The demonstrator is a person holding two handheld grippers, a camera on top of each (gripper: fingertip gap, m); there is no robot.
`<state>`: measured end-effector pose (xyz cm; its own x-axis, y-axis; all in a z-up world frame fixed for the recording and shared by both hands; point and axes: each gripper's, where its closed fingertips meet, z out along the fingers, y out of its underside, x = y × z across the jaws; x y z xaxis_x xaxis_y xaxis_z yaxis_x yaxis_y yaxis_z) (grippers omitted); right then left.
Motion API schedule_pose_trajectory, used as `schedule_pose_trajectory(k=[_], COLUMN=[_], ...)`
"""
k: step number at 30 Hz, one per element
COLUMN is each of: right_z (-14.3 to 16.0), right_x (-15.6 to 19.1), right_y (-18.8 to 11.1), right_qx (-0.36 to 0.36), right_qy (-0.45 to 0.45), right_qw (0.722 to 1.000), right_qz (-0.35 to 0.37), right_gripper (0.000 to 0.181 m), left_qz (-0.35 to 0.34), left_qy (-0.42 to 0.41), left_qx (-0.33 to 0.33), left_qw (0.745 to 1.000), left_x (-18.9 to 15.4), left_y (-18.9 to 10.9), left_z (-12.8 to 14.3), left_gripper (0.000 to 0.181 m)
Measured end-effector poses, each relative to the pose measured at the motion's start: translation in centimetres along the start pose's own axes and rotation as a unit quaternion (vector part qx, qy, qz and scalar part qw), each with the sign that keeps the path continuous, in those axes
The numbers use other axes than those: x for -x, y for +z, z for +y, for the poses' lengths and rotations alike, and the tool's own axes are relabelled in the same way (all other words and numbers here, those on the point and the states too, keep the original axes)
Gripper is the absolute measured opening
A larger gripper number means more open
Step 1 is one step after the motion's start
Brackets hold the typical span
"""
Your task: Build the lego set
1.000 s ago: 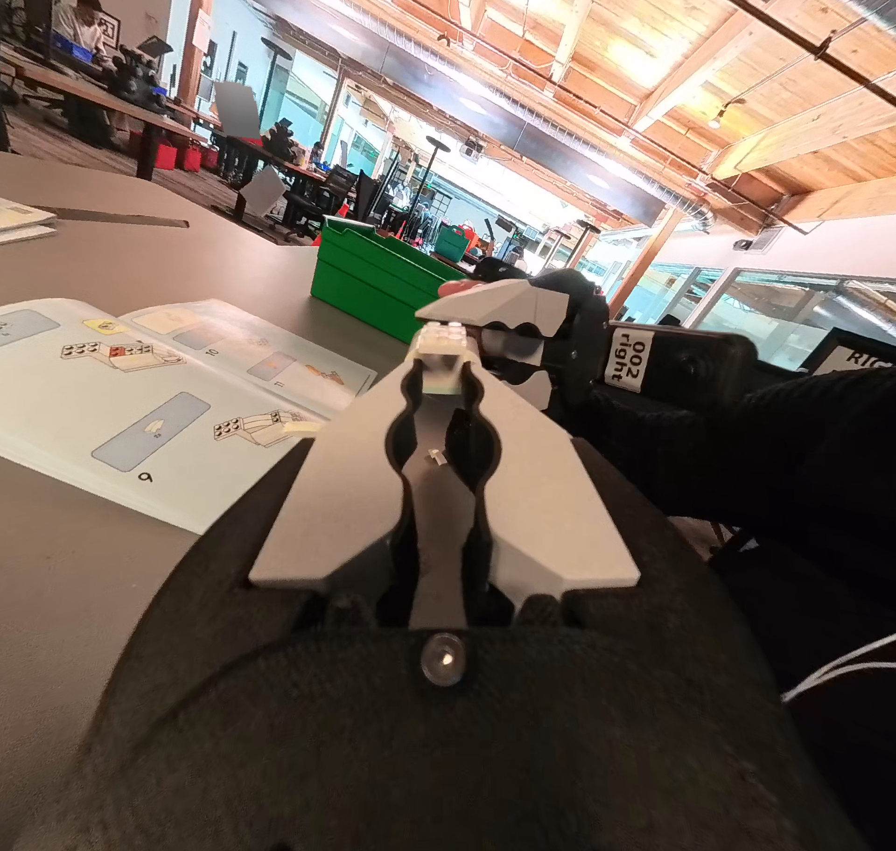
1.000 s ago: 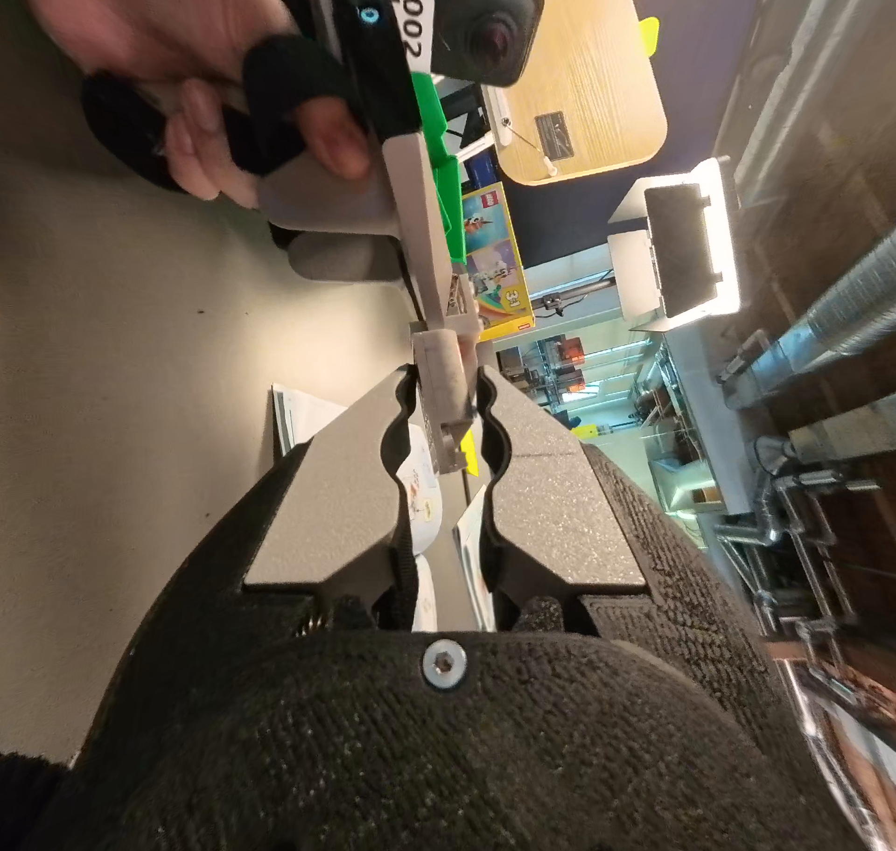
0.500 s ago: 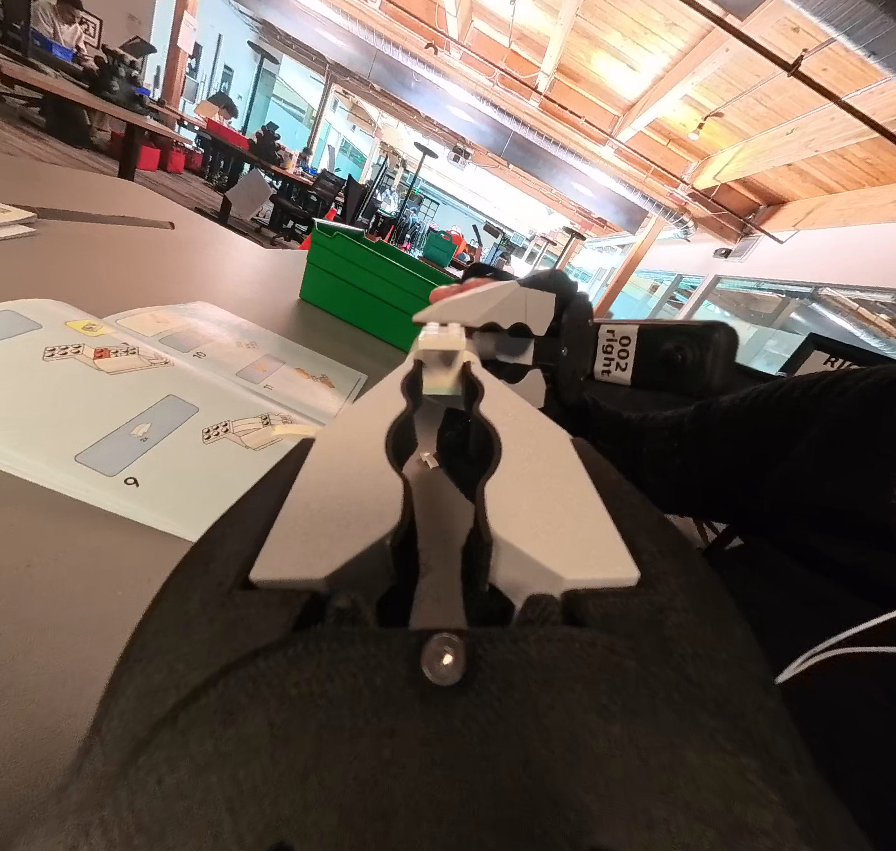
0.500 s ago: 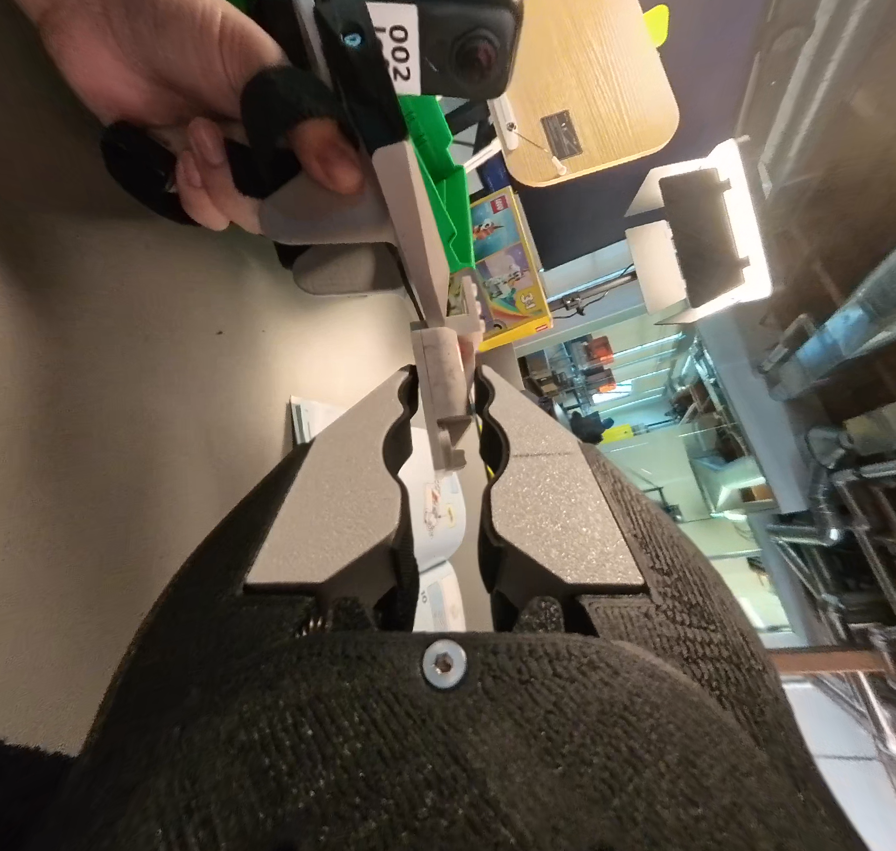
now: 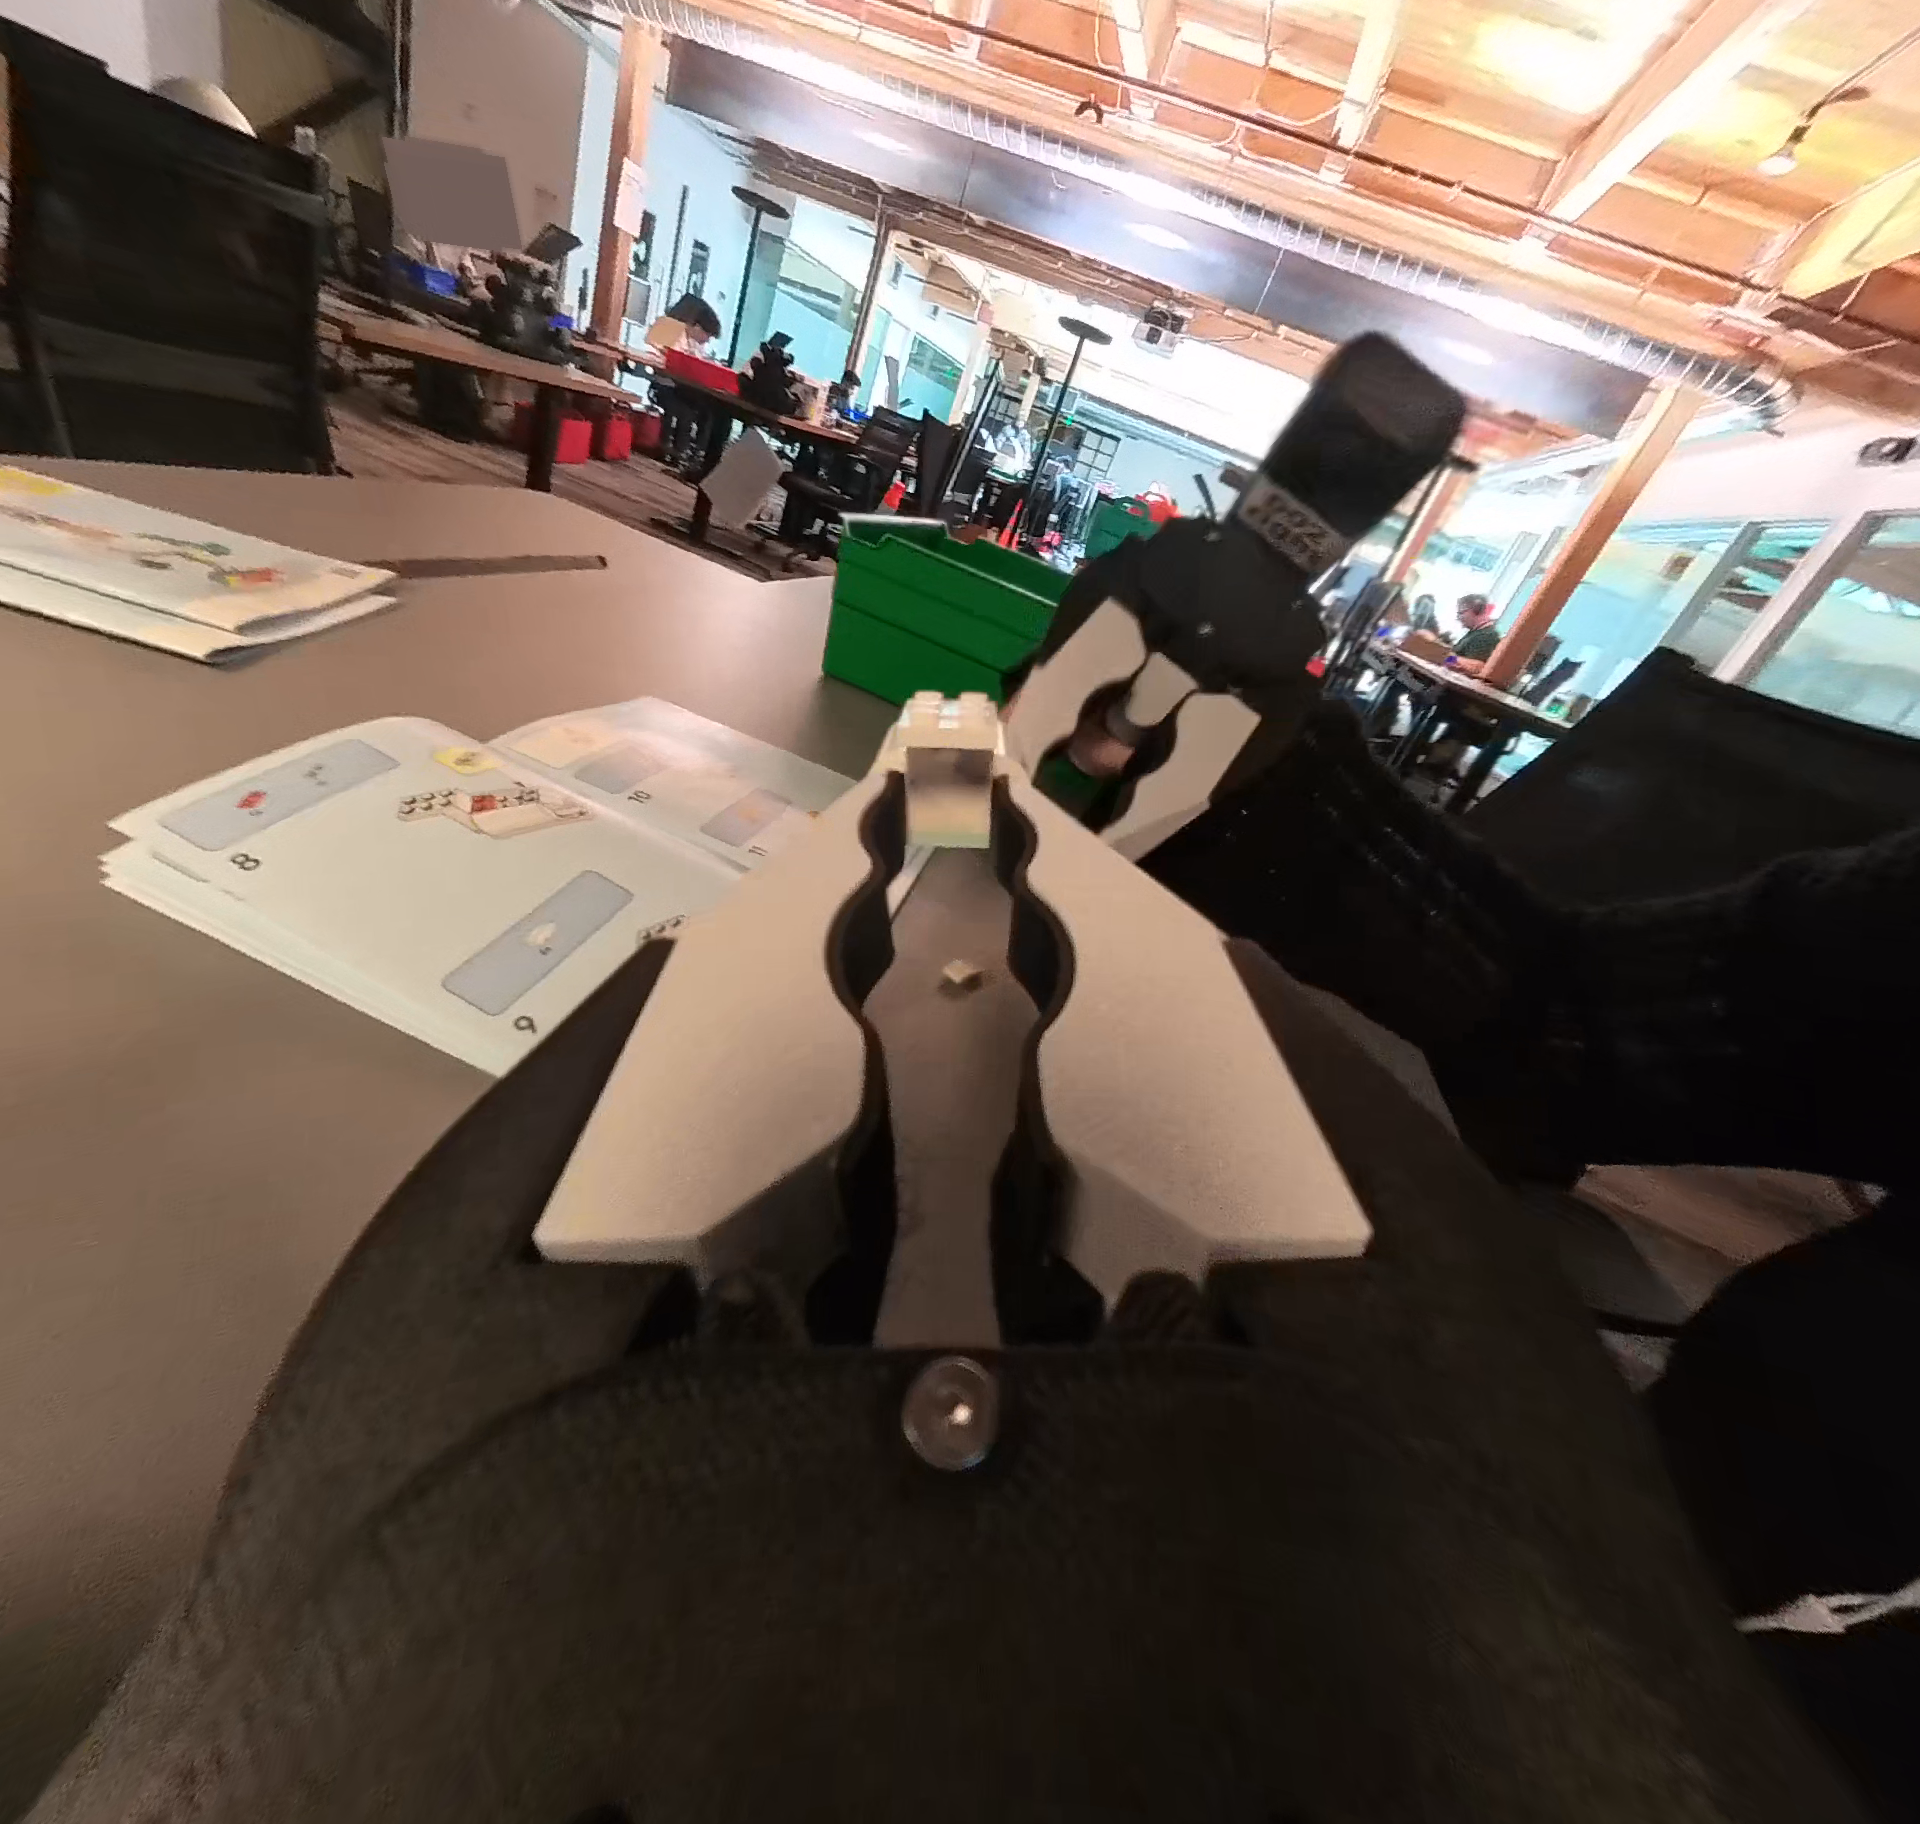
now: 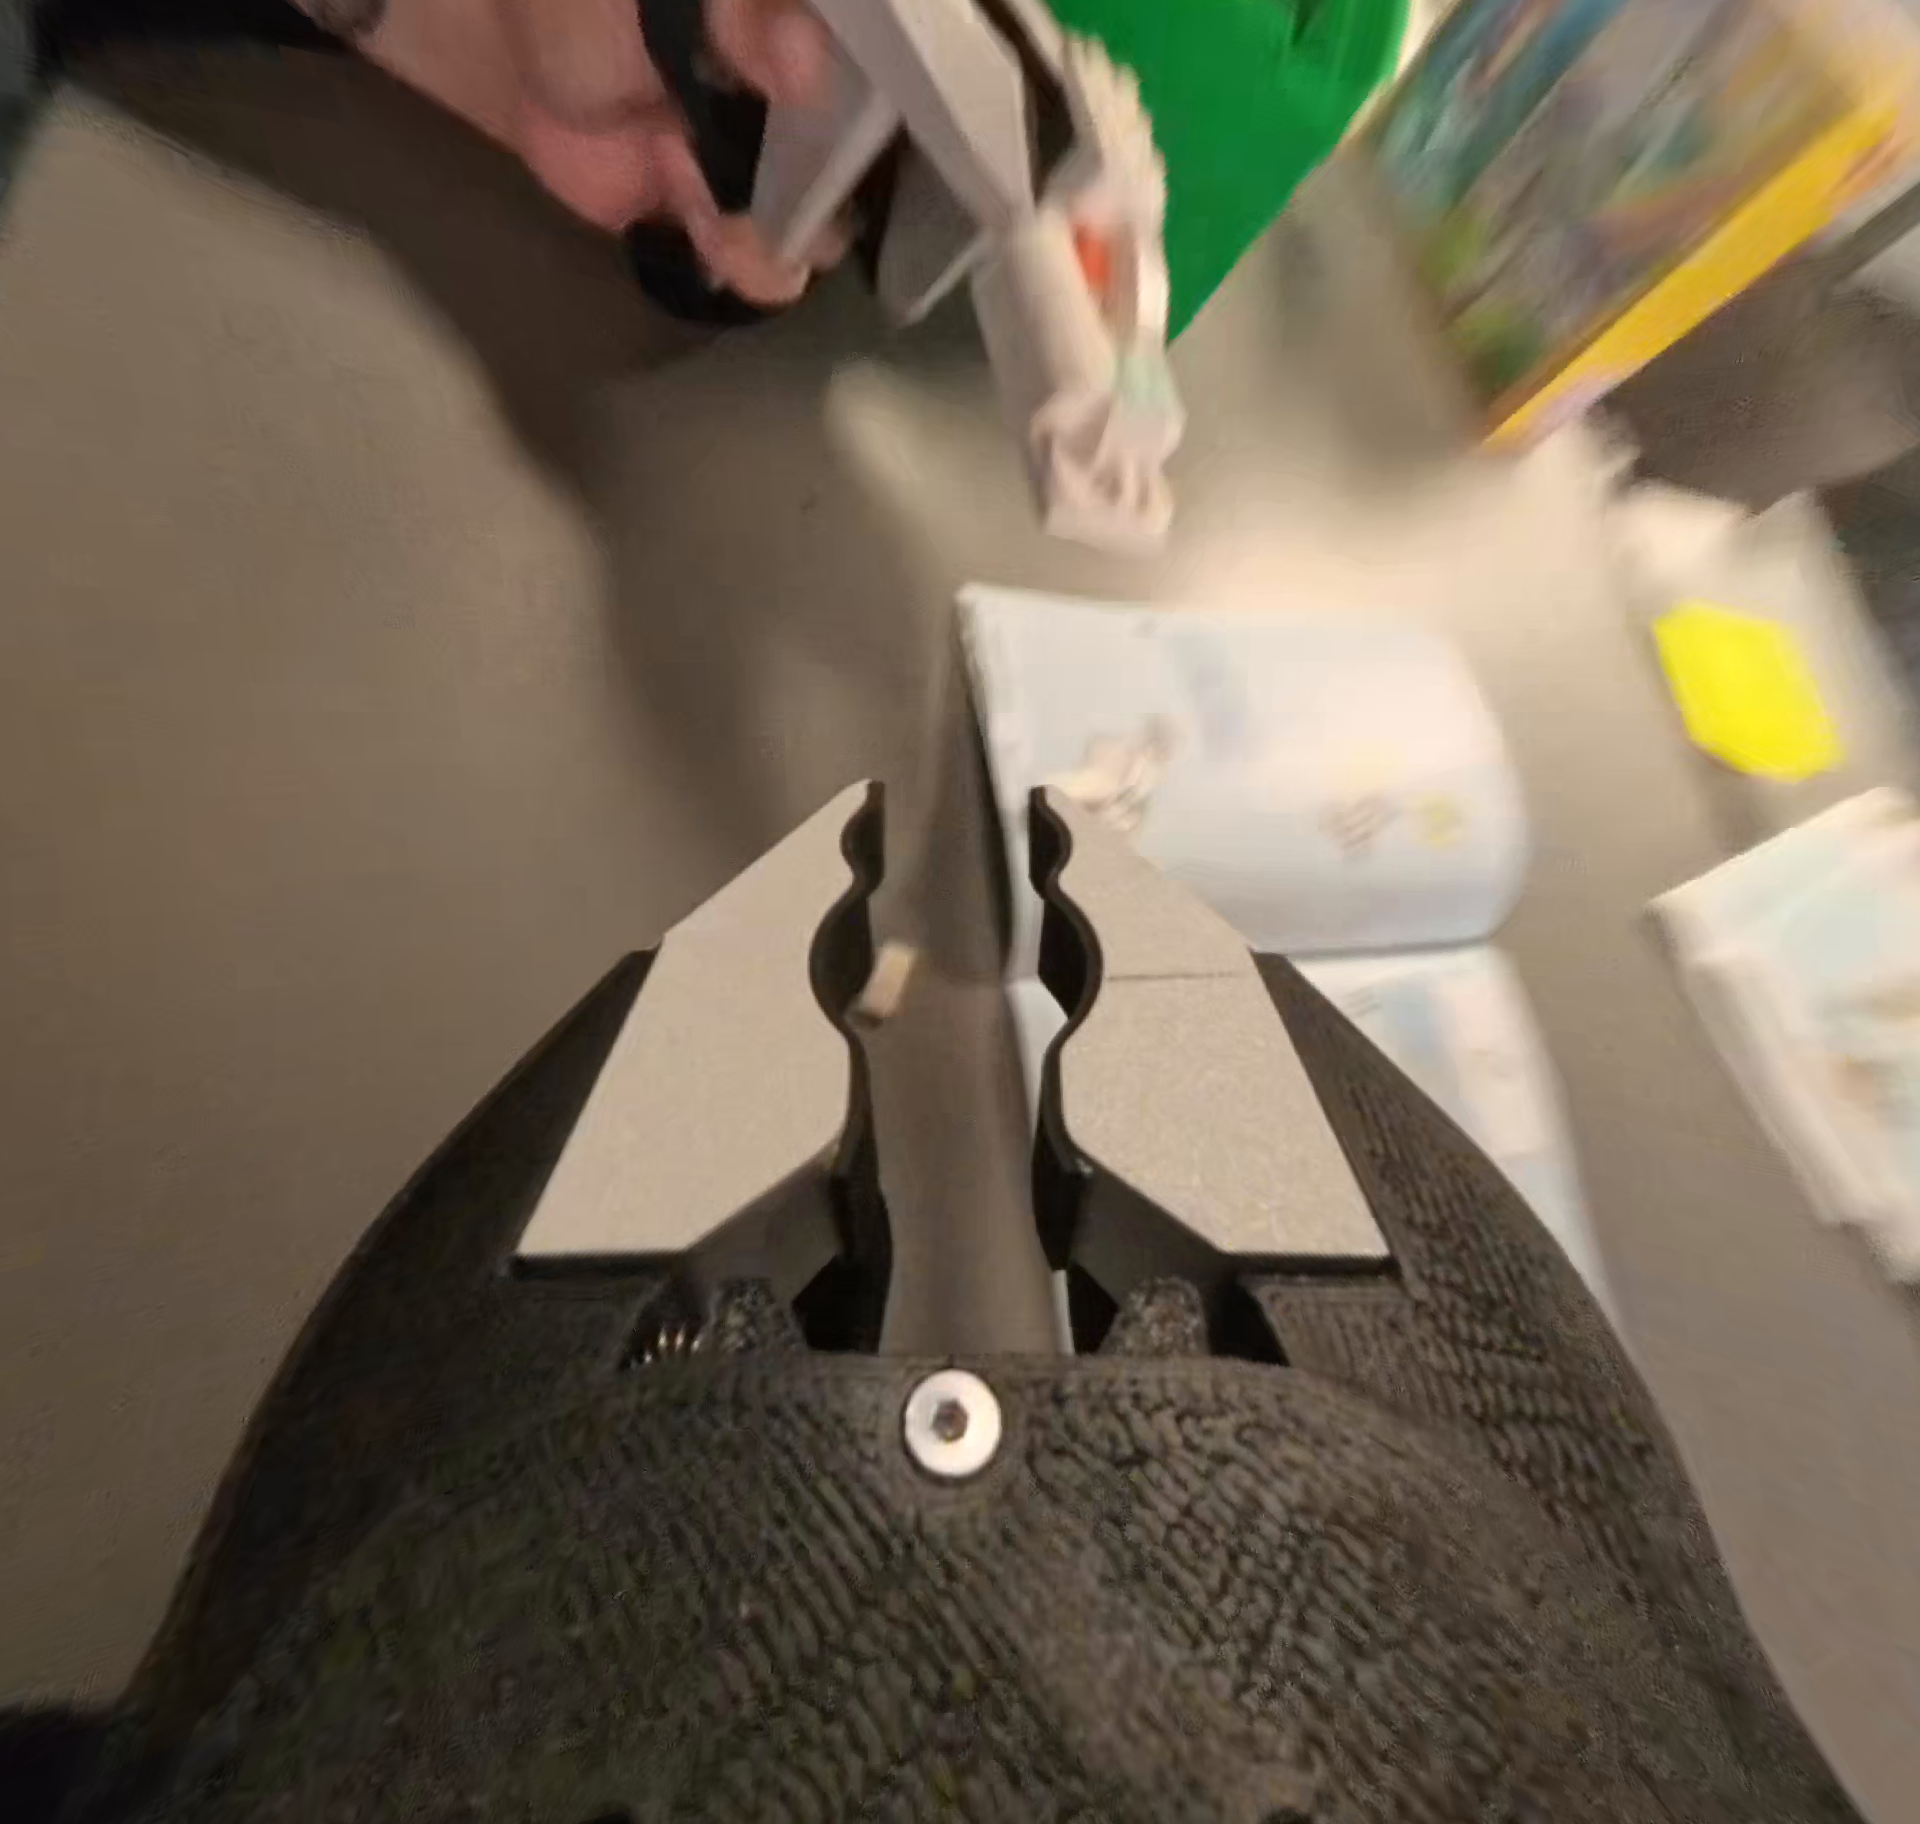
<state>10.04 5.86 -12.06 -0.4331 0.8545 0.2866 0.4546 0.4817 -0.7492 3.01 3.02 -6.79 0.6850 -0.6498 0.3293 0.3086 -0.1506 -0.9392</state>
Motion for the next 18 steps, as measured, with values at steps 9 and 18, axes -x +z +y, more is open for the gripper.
schedule_pose_trajectory(k=[9, 18], right_z=[4.9, 1.5], right_x=[0.3, -2.9], right_y=[1.2, 4.5], right_qx=[0.099, 0.015], right_qy=[0.123, 0.168], right_qw=[0.987, 0.984], right_qz=[-0.042, 0.055], right_gripper=[0.025, 0.029], left_qz=[-0.007, -0.013], left_qy=[0.013, 0.02], left_qx=[-0.002, -0.002], left_qw=[1.0, 1.0], left_x=[0.1, 0.1], left_y=[-0.1, -0.1], left_z=[-0.2, -0.1], left_gripper=[0.015, 0.015])
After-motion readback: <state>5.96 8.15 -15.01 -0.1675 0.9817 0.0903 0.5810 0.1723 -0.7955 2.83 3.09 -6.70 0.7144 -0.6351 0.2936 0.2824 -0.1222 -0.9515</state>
